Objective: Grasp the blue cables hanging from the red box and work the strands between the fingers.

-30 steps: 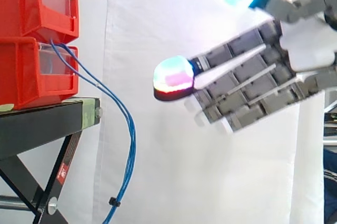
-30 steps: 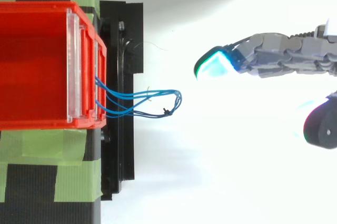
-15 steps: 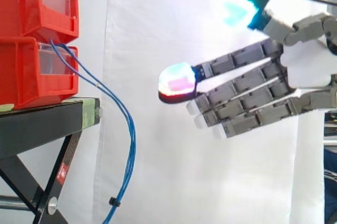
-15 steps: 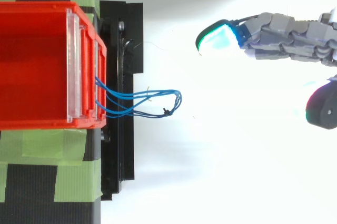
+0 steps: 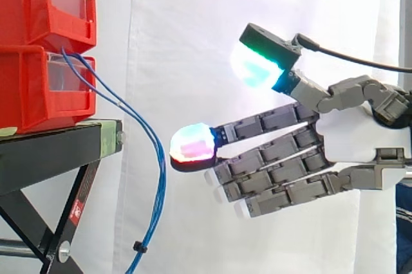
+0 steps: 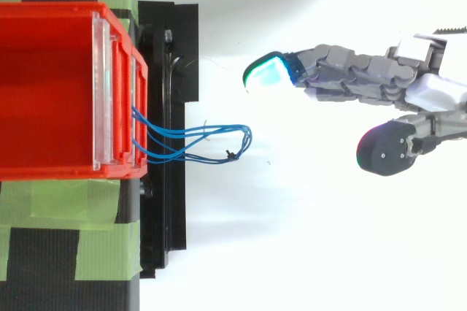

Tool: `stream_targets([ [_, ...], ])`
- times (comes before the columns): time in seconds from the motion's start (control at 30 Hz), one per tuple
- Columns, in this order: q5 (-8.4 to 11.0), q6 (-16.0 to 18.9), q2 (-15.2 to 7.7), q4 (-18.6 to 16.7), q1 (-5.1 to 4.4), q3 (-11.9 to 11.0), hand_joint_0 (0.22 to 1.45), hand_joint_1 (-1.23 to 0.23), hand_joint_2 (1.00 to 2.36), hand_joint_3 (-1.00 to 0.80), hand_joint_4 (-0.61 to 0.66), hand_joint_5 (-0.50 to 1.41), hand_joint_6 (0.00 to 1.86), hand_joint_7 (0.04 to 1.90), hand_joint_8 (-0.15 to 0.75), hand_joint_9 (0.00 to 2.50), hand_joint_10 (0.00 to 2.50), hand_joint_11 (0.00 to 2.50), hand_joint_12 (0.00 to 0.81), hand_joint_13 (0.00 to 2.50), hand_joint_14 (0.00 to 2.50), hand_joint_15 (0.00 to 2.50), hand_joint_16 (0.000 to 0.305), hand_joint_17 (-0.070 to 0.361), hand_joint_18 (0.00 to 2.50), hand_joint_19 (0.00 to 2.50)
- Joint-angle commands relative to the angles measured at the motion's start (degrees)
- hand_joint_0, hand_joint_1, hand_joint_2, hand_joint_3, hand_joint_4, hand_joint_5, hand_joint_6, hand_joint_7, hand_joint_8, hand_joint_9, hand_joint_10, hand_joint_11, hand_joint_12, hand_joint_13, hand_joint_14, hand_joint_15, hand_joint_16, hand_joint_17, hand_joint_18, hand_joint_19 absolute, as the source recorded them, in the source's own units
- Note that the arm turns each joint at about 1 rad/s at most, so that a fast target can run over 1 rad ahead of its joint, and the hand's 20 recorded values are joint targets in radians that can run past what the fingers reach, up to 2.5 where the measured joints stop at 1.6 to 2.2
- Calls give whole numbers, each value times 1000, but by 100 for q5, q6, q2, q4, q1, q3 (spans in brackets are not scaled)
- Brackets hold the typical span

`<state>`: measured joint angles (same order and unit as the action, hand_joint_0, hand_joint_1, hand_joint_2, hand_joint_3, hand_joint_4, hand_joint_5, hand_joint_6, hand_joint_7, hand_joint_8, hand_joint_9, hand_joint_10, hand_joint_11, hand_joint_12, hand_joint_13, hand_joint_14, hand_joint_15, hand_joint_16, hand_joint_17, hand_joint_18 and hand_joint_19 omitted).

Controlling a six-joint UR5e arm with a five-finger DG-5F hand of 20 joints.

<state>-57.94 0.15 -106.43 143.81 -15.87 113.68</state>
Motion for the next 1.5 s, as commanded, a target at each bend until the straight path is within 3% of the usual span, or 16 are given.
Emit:
stream_targets([
  [0.0, 54, -323, -53, -213, -4, 5, 707, -495, 1000, -1000, 195, -372, 9, 767, 281, 0, 1, 114, 359, 0, 4, 178, 69, 156, 0, 181],
  [0.2, 54, -226, -589, -925, 32, -4, 708, -497, 1000, -1000, 198, -366, 10, 779, 282, 0, 2, 125, 358, 0, 4, 178, 69, 156, 0, 186],
  [0.33, 107, -296, -914, -1813, -30, -22, 712, -497, 1000, -1000, 200, -360, 9, 788, 283, 0, 3, 139, 359, 0, 4, 184, 69, 155, 0, 186],
  [0.57, 353, -868, -941, -1980, -127, -171, 713, -499, 1000, -1000, 206, -353, 10, 794, 288, 0, 3, 168, 359, 0, 4, 192, 68, 154, 0, 188],
  [0.77, 406, -868, -1319, -2191, -232, -268, 717, -499, 1000, -1000, 208, -350, 9, 799, 293, 0, 4, 197, 359, 0, 4, 202, 68, 153, 0, 181],
  [0.8, 415, -841, -1450, -2358, -250, -338, 718, -499, 1000, -1000, 208, -349, 9, 798, 293, 0, 4, 202, 358, 0, 5, 196, 68, 152, 0, 186],
  [0.93, 397, -868, -1626, -2709, -258, -531, 721, -500, 1000, -1000, 210, -345, 10, 798, 293, 0, 4, 198, 358, 0, 5, 196, 68, 152, 0, 186],
  [1.07, 248, -947, -1635, -2718, -294, -593, 724, -501, 1000, -1000, 210, -345, 9, 799, 294, 0, 4, 209, 359, 0, 5, 202, 68, 152, 0, 193],
  [1.13, -51, -1087, -1635, -2753, -337, -602, 726, -501, 1000, -1000, 211, -344, 9, 800, 296, 1, 6, 211, 360, 0, 7, 202, 68, 152, 0, 199],
  [1.47, -192, -1123, -1635, -2964, -434, -637, 734, -503, 1000, -1000, 215, -337, 9, 800, 297, 21, 5, 229, 361, 0, 5, 207, 67, 151, 0, 202],
])
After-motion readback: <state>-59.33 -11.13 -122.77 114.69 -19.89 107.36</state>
